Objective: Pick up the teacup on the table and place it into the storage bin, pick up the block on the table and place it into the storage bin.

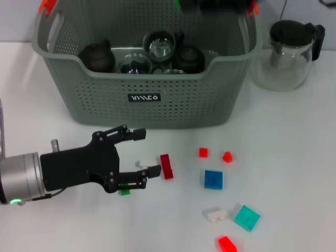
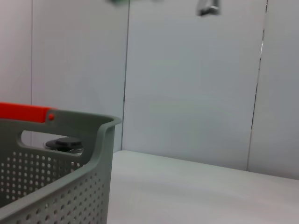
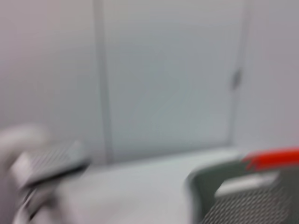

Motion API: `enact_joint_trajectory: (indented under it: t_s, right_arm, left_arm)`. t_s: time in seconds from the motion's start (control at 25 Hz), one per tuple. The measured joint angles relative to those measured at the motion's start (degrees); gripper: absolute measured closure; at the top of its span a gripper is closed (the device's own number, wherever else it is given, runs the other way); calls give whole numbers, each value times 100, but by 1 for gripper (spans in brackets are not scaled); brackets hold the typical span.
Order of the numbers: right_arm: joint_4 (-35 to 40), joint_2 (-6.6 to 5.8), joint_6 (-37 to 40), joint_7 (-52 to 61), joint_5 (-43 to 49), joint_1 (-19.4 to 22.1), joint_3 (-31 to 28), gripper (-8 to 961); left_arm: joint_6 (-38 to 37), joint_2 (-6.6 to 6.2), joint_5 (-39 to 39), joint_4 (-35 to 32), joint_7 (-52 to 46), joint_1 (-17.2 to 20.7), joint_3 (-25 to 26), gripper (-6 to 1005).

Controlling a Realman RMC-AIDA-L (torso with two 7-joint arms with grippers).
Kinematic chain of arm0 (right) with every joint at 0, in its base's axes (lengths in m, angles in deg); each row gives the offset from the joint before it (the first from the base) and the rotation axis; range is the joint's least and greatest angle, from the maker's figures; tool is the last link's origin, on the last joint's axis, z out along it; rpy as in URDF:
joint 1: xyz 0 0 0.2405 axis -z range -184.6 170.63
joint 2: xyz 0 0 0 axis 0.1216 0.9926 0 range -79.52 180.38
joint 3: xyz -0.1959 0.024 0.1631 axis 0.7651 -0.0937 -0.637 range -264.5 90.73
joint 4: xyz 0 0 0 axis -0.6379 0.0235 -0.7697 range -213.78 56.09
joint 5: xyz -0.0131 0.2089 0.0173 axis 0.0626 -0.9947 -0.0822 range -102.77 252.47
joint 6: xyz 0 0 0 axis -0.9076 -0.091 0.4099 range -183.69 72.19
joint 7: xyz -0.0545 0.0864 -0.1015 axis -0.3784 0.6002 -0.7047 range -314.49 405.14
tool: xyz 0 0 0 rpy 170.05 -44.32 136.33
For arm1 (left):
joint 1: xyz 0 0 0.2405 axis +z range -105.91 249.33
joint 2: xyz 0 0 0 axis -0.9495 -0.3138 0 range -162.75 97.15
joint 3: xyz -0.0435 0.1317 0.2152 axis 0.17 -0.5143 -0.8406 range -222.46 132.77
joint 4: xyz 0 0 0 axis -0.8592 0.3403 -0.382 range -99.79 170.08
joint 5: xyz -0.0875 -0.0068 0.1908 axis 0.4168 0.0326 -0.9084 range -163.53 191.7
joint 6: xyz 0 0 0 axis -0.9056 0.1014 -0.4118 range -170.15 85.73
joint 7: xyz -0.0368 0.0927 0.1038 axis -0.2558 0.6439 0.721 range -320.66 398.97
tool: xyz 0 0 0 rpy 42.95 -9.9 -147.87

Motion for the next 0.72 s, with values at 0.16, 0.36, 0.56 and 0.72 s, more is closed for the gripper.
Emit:
enact_joint_trajectory:
  t_s: [0.16,0.36,0.56,0.72]
  right_arm:
    - [-560,-108,-898,95,29,-250,47,433]
    - [-1043,-223,-2017,301,359,-447,405,419]
    - [-995,-165,-2491,317,546,-413,569,404]
    - [-861,-207,-2262,230,239,-284,489,298]
  left_arm:
    - [-3,-4,8,0,0,-25,0,131]
    - [-22,-9,1,0,0,-41,0,131]
    - [-26,-7,0,0,-9,-20,0,131]
    - [-26,-7,32,0,-39,-1,5,131]
